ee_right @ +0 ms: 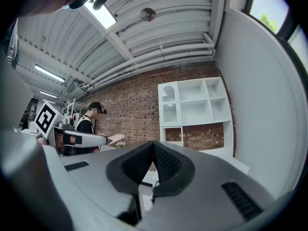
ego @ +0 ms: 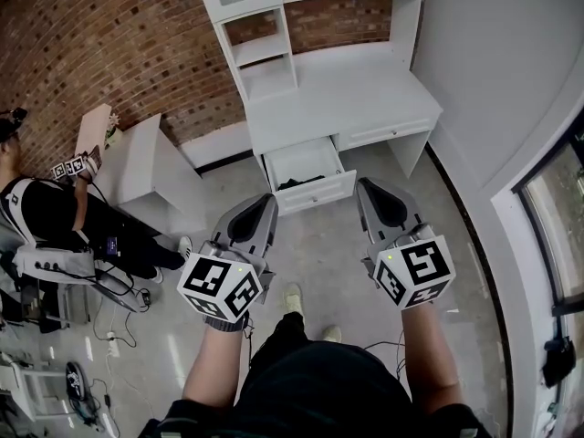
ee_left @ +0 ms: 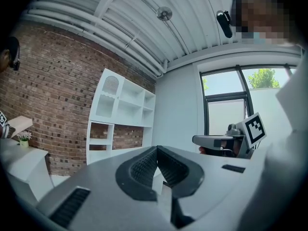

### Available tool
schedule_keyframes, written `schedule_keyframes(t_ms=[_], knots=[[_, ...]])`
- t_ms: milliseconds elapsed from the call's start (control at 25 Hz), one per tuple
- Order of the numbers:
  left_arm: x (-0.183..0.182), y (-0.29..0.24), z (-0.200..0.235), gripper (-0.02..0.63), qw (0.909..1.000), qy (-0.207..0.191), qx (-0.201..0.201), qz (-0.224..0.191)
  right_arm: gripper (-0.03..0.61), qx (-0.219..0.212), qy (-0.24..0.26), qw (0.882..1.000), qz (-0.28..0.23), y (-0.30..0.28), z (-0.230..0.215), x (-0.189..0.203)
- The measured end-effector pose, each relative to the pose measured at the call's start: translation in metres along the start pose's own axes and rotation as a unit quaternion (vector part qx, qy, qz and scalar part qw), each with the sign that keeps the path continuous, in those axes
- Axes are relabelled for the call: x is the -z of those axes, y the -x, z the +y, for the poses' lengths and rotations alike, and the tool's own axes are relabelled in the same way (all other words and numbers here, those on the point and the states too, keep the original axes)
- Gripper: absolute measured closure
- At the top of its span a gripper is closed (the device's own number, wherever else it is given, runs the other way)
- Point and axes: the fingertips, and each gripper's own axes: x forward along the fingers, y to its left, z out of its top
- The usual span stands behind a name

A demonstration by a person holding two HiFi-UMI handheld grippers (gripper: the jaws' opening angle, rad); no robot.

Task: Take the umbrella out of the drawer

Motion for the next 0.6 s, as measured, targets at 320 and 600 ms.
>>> schedule_keyframes(t_ms=[320,600], knots=[[0.009,-0.030,0.037,0.609,0.9999,0.010,0.009,0.009,0.574,0.004,0.001,1.000,0.015,-0.044,-0.008,0.011],[0.022,-0.070,0.091,0.609,0.9992,0.014,0.026,0.026,0.574,0.015,-0.001,0.999,0.029,-0.108,-0.015,0.026]])
